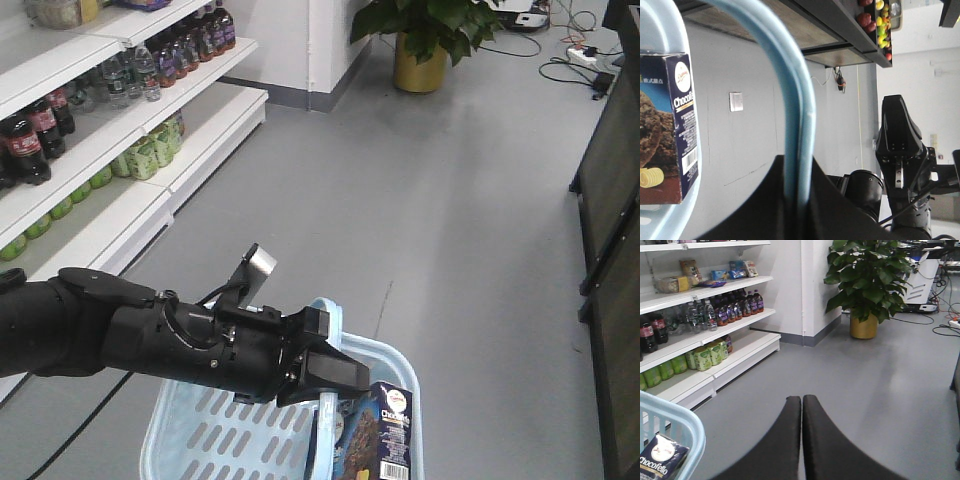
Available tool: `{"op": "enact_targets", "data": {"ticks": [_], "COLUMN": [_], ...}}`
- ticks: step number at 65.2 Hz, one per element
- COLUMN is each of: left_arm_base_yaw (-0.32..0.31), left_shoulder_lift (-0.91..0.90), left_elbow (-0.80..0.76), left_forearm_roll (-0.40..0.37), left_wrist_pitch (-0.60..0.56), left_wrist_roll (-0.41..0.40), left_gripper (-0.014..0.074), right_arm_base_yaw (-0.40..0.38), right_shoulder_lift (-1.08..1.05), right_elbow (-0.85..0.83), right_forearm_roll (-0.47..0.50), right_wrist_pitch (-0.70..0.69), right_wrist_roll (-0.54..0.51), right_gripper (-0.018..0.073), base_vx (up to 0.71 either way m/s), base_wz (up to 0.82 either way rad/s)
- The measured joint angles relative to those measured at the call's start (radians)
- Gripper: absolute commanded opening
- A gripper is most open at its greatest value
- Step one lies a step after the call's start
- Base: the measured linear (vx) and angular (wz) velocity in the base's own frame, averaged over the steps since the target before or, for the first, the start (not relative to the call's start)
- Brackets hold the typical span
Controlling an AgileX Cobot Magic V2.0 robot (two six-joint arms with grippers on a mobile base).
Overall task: Left arm holds basket, right arm returns cookies
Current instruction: 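Hold the basket with the left gripper while turning past the potted plant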
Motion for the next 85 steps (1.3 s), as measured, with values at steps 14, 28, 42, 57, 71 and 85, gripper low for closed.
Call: {"op": "enact_targets", "data": {"ticks": [14,28,42,57,71,85], "left_arm_base_yaw": [0.000,0.000,0.000,0.000,0.000,0.000], "left_shoulder_lift": [0.000,0.000,0.000,0.000,0.000,0.000], "left_elbow": [0.000,0.000,0.000,0.000,0.000,0.000], "left_forearm_roll": [0.000,0.001,0.001,0.001,0.001,0.001], "left_wrist_pitch": [0.000,0.000,0.000,0.000,0.001,0.001], "left_wrist_roll": [0.000,0.000,0.000,0.000,0.000,0.000], "left_gripper": [-0.0006,-0.0006,-0.0006,-0.0006,-0.0006,-0.0006], "right_arm_base_yaw": [0.000,0.000,0.000,0.000,0.000,0.000], "right_shoulder_lift": [0.000,0.000,0.000,0.000,0.000,0.000], "right_elbow": [0.000,0.000,0.000,0.000,0.000,0.000], "right_forearm_roll": [0.000,0.000,0.000,0.000,0.000,0.000], "right_wrist_pitch": [0.000,0.000,0.000,0.000,0.000,0.000], "right_wrist_roll": [0.000,0.000,0.000,0.000,0.000,0.000], "right_gripper": [-0.0008,-0.0008,-0.0008,-0.0008,-0.0008,-0.0008], "base_vx": [0.11,0.14,0.17,0.20,0.24,0.28], "base_wz": [-0.25,-0.26,-0.29,-0.29,-0.19,-0.01]}}
